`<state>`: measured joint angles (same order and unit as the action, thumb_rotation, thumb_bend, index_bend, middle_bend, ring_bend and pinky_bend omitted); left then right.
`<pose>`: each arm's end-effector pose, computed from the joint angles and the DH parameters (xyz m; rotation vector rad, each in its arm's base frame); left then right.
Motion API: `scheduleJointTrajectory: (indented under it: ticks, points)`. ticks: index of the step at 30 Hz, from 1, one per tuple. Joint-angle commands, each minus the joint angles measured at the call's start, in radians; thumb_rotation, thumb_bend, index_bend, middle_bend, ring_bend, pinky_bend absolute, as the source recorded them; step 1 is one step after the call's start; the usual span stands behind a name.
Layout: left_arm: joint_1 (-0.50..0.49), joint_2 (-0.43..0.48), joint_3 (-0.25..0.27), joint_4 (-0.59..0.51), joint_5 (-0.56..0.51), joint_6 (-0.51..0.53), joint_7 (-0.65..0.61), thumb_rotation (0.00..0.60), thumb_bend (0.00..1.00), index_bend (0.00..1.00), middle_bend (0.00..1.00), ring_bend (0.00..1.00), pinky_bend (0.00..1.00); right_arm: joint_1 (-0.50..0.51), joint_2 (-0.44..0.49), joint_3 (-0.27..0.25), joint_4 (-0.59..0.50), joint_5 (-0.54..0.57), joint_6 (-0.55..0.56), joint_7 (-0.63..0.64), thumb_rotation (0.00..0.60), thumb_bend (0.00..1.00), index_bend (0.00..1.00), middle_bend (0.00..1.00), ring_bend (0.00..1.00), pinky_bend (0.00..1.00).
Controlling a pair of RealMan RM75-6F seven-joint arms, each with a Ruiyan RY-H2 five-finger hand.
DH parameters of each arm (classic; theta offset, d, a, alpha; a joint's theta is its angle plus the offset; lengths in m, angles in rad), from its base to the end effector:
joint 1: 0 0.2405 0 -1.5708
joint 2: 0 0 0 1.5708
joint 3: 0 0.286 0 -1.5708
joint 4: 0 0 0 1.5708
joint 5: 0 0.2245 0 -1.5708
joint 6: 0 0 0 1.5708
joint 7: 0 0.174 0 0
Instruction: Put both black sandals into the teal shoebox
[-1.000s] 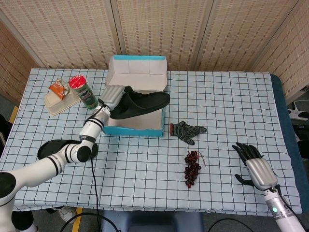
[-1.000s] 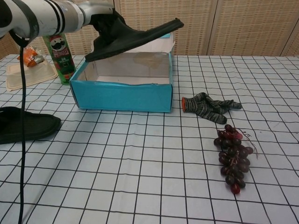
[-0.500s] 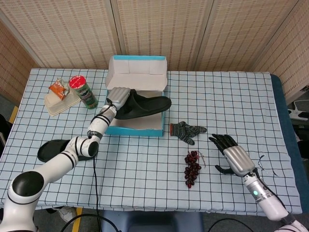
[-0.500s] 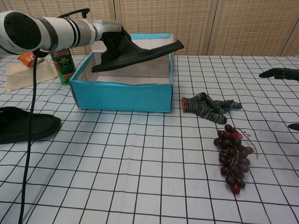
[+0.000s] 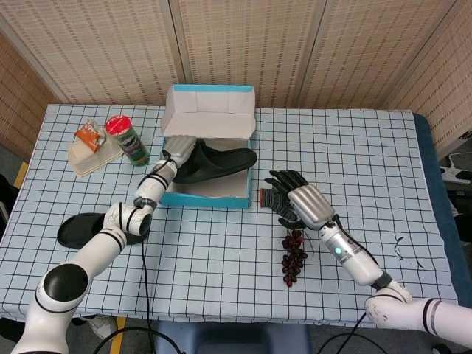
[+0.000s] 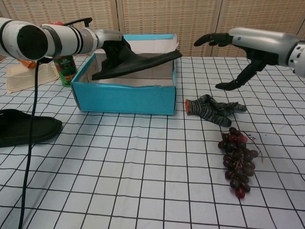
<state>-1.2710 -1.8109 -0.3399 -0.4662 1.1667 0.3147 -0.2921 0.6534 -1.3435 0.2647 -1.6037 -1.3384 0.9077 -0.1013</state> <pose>-0.0811 0.5969 -0.0398 -1.7862 -1.1216 -0.8585 -0.1572 -0.3921 0.0310 1.8775 -0.9576 1.1035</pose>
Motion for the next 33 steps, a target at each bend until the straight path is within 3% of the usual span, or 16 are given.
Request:
scheduleJointTrajectory:
  ticks: [1,11,20,33]
  points:
    - [-0.006,0.005,0.017,0.005,0.039,-0.017,-0.045,0.6,0.5,0.69,0.76,0.59,0.59,0.066,-0.075,0.036,0.07,0.054,-0.001,-0.116,0.6,0.17,0.12,0.0,0.0,0.0]
    - [-0.017,0.043,0.044,-0.044,0.114,-0.008,-0.121,0.6,0.5,0.69,0.76,0.59,0.6,0.197,-0.187,0.08,0.219,0.157,-0.021,-0.275,0.6,0.17,0.19,0.0,0.0,0.0]
    - [-0.017,0.072,0.055,-0.05,0.13,-0.008,-0.156,0.6,0.5,0.69,0.76,0.59,0.6,0.284,-0.279,0.063,0.326,0.215,-0.031,-0.4,0.6,0.17,0.26,0.0,0.0,0.0]
    - [-0.003,0.124,0.086,-0.113,0.163,-0.012,-0.193,0.6,0.5,0.69,0.76,0.59,0.6,0.318,-0.354,0.077,0.401,0.239,0.039,-0.402,0.6,0.17,0.25,0.0,0.0,0.0]
